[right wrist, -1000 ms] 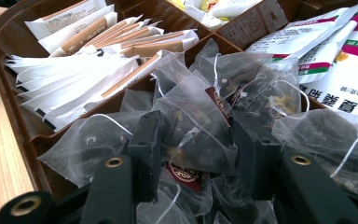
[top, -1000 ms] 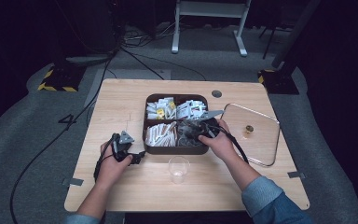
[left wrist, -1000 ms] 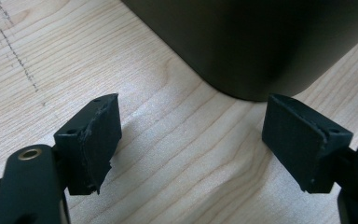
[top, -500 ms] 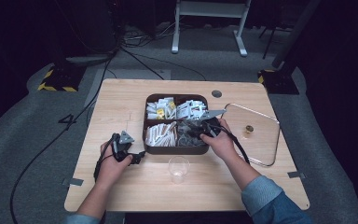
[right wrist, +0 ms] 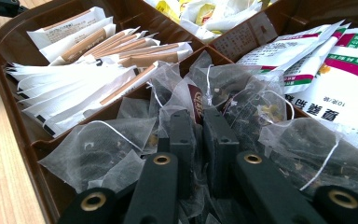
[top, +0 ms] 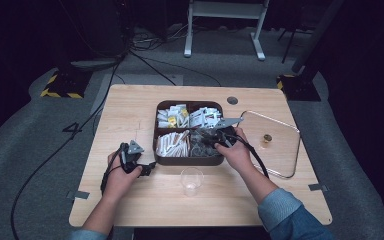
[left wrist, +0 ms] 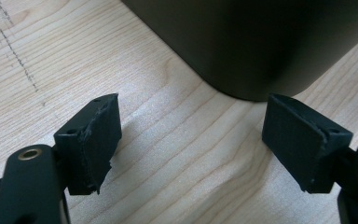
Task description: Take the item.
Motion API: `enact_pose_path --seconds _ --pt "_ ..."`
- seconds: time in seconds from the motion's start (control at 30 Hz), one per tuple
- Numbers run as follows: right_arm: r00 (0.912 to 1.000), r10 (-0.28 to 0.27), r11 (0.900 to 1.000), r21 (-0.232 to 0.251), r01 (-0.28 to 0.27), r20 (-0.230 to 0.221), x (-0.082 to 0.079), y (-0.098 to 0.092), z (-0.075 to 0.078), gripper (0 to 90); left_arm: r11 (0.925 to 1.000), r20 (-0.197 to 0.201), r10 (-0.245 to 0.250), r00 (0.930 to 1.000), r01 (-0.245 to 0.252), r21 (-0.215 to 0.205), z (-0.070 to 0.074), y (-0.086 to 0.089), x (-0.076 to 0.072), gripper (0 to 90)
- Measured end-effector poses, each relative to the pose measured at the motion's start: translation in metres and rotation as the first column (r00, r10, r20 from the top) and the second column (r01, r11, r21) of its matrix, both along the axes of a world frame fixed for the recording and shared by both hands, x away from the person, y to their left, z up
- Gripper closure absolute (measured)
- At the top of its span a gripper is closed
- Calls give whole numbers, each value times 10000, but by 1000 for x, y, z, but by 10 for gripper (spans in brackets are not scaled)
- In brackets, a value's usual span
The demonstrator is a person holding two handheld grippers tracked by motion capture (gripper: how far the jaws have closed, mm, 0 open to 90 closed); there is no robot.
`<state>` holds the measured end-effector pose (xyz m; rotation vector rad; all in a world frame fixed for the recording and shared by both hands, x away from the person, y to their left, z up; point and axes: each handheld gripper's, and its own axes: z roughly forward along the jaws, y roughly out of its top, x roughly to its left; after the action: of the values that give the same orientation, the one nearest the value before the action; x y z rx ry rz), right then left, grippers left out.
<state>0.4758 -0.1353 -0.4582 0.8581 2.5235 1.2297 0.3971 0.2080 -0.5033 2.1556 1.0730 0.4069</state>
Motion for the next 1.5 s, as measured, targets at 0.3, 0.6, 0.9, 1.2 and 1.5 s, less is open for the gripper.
enact_pose_path --seconds 0.3,0.6,0.9,1.2,1.5 --pt "9999 16 9997 228 -19 119 -2 -2 5 842 10000 2 0 10000 0 1 0 0 0 203" --pt "9985 294 9965 766 -329 471 -9 -10 22 842 10000 -10 6 10000 -6 -1 0 0 0 203" --pt "9964 577 9857 1547 -667 618 -17 -17 37 842 10000 -5 4 10000 -4 3 0 0 0 203" --pt "9923 885 9732 2048 -1048 869 -30 -18 52 842 10000 2 0 10000 0 2 0 0 0 202" --pt "9868 1205 9656 2181 -1418 1078 -44 -17 62 842 10000 -6 7 10000 -7 2 0 0 0 202"
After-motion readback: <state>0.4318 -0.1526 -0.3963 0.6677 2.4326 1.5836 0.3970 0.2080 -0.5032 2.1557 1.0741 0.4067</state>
